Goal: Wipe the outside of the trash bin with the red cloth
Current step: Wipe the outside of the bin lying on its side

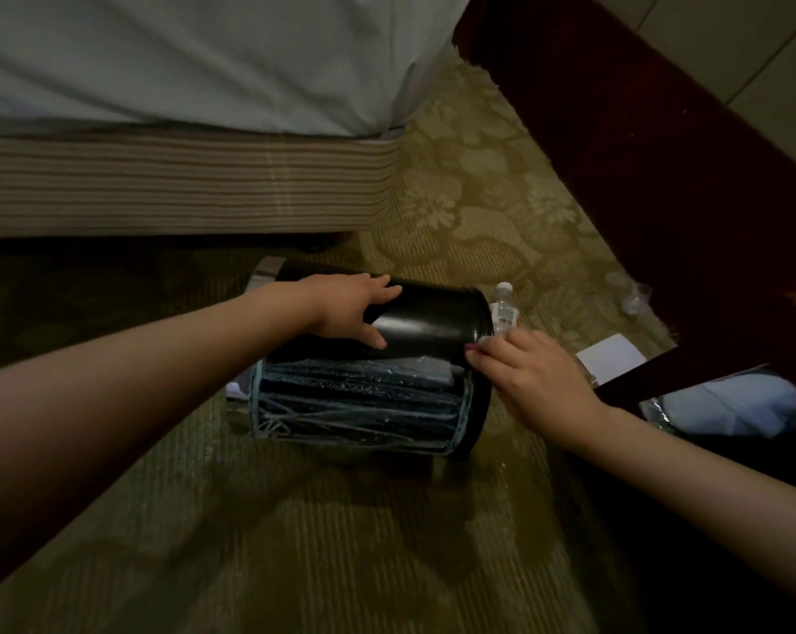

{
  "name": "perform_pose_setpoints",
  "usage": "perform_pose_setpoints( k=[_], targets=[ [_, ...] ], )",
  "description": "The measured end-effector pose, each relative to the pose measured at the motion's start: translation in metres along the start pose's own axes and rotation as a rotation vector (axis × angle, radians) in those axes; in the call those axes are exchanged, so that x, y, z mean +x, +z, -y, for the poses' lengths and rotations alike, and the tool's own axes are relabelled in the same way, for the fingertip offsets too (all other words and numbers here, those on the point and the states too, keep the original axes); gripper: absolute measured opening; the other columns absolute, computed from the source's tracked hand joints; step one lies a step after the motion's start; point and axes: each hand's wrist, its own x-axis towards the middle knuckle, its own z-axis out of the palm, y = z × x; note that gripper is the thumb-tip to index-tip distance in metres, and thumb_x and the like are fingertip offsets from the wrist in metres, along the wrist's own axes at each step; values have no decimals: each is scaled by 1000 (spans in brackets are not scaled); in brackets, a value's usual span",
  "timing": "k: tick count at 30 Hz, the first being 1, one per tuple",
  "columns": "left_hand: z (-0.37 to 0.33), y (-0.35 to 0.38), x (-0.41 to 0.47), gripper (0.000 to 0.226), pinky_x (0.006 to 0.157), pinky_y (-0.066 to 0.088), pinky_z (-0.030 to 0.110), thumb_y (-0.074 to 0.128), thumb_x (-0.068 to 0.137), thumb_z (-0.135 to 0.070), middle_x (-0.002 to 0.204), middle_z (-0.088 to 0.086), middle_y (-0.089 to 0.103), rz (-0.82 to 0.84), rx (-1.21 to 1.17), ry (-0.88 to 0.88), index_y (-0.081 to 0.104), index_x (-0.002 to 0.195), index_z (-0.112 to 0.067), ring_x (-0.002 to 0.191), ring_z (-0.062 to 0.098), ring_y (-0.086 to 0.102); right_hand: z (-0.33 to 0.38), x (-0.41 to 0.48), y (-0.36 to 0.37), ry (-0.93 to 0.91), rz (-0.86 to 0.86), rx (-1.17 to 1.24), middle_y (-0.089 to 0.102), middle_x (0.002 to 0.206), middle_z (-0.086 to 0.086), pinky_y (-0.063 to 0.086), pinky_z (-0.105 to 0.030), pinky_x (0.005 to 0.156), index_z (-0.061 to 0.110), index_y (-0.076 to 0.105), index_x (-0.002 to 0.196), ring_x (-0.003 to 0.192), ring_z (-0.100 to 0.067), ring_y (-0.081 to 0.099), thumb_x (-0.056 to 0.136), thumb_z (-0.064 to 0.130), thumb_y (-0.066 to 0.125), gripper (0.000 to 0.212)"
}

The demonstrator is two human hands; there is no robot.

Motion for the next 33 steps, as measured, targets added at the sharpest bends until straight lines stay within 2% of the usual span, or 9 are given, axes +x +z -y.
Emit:
perform_pose_setpoints(
  k=[4, 7, 11, 14, 17, 21, 27, 31, 33],
  targets=[
    [0, 1, 5, 82, 117, 15, 39, 56, 87, -44, 157, -5, 2, -15, -6, -12, 5, 149, -27, 145, 18, 6, 25, 32, 4, -34, -83, 8, 68, 92, -4, 43, -28, 57, 8, 72, 94, 71, -22, 59, 69, 11, 74, 26],
    [3, 3, 10, 83, 117, 14, 40, 58, 86, -44, 157, -5, 3, -18, -44, -24, 6, 149, -28, 145, 17, 5, 38, 52, 10, -68, -100, -18, 66, 88, -4, 41, -30, 53, 8, 71, 94, 68, -22, 57, 67, 12, 74, 27],
    [8, 2, 13, 83, 117, 15, 41, 59, 85, -44, 157, -6, 3, -11, -77, -21, 8, 148, -29, 145, 18, 7, 13, 17, 10, -74, -63, -6, 67, 101, -7, 48, -31, 60, 7, 70, 104, 78, -24, 62, 67, 9, 76, 37],
    [8, 0, 15, 82, 117, 15, 40, 59, 85, -43, 157, -4, 4, -13, -78, -7, 9, 149, -28, 144, 20, 9, 2, -6, 5, -26, -1, -22, 67, 102, -7, 50, -33, 62, 8, 69, 105, 81, -25, 63, 65, 8, 78, 41],
    [6, 0, 17, 83, 117, 14, 38, 60, 86, -41, 157, -3, 5, -2, -62, -12, 9, 149, -26, 144, 20, 9, 16, 14, 2, 27, -35, 31, 67, 94, -6, 49, -34, 60, 8, 71, 98, 78, -25, 61, 67, 8, 77, 31],
    [4, 0, 19, 83, 116, 12, 34, 60, 85, -42, 157, -3, 5, -13, -50, -29, 9, 149, -25, 144, 19, 9, 44, 60, 6, 5, -65, 14, 64, 83, -2, 40, -30, 55, 11, 71, 89, 71, -22, 57, 70, 11, 72, 19],
    [8, -1, 17, 83, 115, 11, 34, 61, 85, -40, 157, -4, 4, 10, -87, -11, 8, 149, -27, 144, 18, 6, 14, 7, 4, 52, -14, 33, 67, 100, -6, 50, -33, 62, 8, 70, 103, 80, -24, 62, 69, 9, 76, 35],
    [3, -3, 15, 82, 116, 11, 35, 59, 87, -39, 158, -2, 2, 16, -63, -6, 6, 149, -25, 145, 19, 5, 11, -3, 2, 76, 30, -17, 66, 95, -5, 47, -32, 60, 9, 70, 97, 78, -23, 60, 73, 10, 65, 25],
    [2, -4, 15, 82, 117, 12, 36, 57, 88, -40, 158, -2, 2, 17, -28, -9, 5, 149, -25, 145, 20, 6, 7, 14, 2, 164, 20, -7, 65, 91, -6, 46, -34, 60, 9, 70, 93, 78, -25, 60, 72, 10, 67, 21]
  ],
)
